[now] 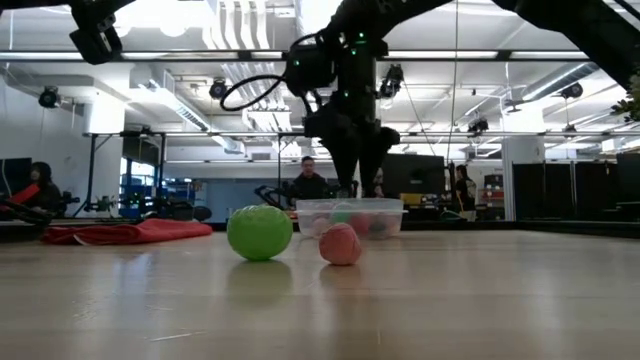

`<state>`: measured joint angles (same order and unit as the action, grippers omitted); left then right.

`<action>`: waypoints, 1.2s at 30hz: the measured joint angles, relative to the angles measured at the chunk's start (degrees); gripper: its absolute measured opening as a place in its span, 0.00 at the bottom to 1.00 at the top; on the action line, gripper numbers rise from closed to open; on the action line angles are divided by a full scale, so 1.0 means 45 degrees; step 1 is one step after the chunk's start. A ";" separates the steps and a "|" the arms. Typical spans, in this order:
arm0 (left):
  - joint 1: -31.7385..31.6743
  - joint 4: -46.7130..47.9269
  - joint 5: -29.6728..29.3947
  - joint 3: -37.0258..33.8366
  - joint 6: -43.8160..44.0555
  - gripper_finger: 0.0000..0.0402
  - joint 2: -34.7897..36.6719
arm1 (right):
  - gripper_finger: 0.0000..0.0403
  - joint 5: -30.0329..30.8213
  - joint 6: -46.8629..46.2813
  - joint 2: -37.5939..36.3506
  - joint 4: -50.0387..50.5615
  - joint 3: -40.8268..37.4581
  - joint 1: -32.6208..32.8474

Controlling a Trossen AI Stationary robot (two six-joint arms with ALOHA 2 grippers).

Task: Pick and placing Produce into tupperware
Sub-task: Put the pink peach into the transparent bin

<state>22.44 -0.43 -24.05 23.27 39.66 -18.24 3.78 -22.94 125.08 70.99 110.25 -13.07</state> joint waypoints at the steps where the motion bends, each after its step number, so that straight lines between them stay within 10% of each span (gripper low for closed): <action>1: 0.0000 -0.0003 0.0000 0.0000 0.0000 0.48 0.0002 | 0.65 0.0071 -0.0009 0.0000 0.0097 0.0114 0.0053; 14: -0.0005 0.0017 0.0005 0.0000 -0.0010 0.48 0.0010 | 0.68 -0.1096 -0.0240 -0.1125 0.1403 0.1361 0.3103; 22: -0.0005 0.0025 0.0010 0.0000 0.0011 0.48 0.0003 | 0.68 -0.0922 -0.2234 -0.1112 -0.0367 0.0035 0.5892; 36: -0.0005 0.0028 0.0229 0.0000 0.0097 0.48 -0.0019 | 0.67 -0.0400 -0.4371 -0.1093 -0.3675 -0.3184 0.6468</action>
<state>22.41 -0.30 -23.02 23.27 40.10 -18.33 1.98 -42.61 120.16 54.46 95.92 16.03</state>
